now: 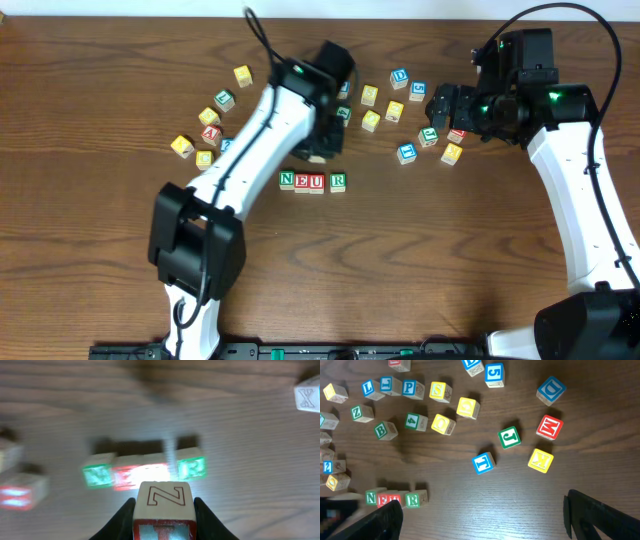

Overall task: Spell out NEURIPS
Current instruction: 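Carry the I block with the left gripper toward the N-E-U-R row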

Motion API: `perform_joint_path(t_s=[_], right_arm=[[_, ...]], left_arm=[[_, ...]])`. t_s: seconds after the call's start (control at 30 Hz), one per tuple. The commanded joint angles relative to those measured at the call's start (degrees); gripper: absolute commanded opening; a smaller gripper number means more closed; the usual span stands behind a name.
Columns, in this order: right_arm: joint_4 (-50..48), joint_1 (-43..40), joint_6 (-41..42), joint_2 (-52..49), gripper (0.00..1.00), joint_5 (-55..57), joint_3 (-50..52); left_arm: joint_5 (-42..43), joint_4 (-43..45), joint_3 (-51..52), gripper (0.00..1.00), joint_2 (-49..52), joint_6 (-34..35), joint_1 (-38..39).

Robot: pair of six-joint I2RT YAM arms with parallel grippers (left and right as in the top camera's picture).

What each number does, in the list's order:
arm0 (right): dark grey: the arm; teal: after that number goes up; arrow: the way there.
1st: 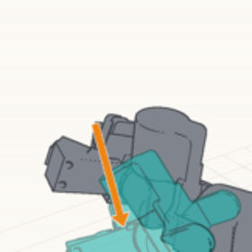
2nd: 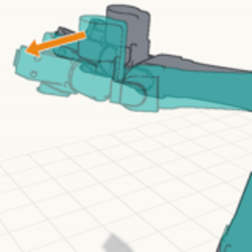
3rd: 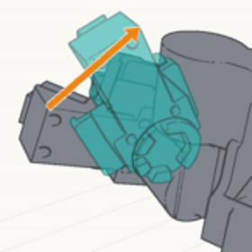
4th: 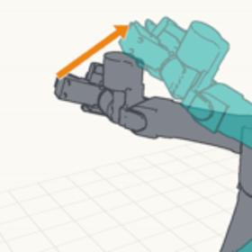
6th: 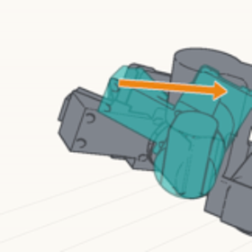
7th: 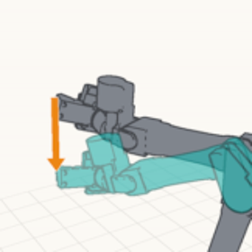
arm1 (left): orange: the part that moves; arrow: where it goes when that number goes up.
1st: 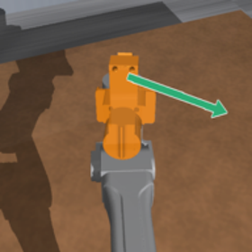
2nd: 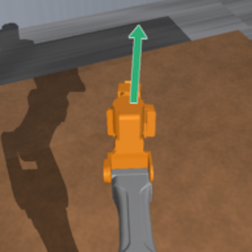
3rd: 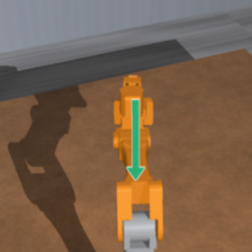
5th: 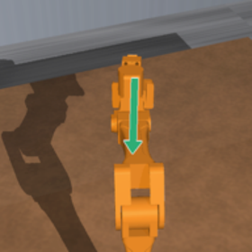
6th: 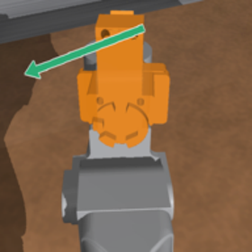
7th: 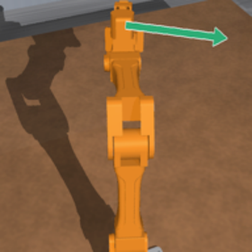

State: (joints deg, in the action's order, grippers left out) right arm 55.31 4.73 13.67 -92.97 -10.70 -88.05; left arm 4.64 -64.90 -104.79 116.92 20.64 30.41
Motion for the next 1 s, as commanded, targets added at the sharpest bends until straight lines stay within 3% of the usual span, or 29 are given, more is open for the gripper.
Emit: perform_joint_path(t_s=[0.0, 0.4, 0.97], right_arm=[[0.0, 0.3, 0.4, 0.0, 0.99, 0.0, -1.0], [0.0, 0.2, 0.4, 0.0, 0.99, 0.0, -1.0], [0.0, 0.2, 0.4, 0.0, 0.99, 0.0, -1.0]], left_arm=[[2.7, 3.9, 4.0, 0.24, 0.7, 6.2, 1.7], [2.7, 17.2, 11.5, 0.24, 1.2, 11.6, 6.3], [2.2, 18.4, 11.8, 0.24, 5.4, 12.0, 8.6]])
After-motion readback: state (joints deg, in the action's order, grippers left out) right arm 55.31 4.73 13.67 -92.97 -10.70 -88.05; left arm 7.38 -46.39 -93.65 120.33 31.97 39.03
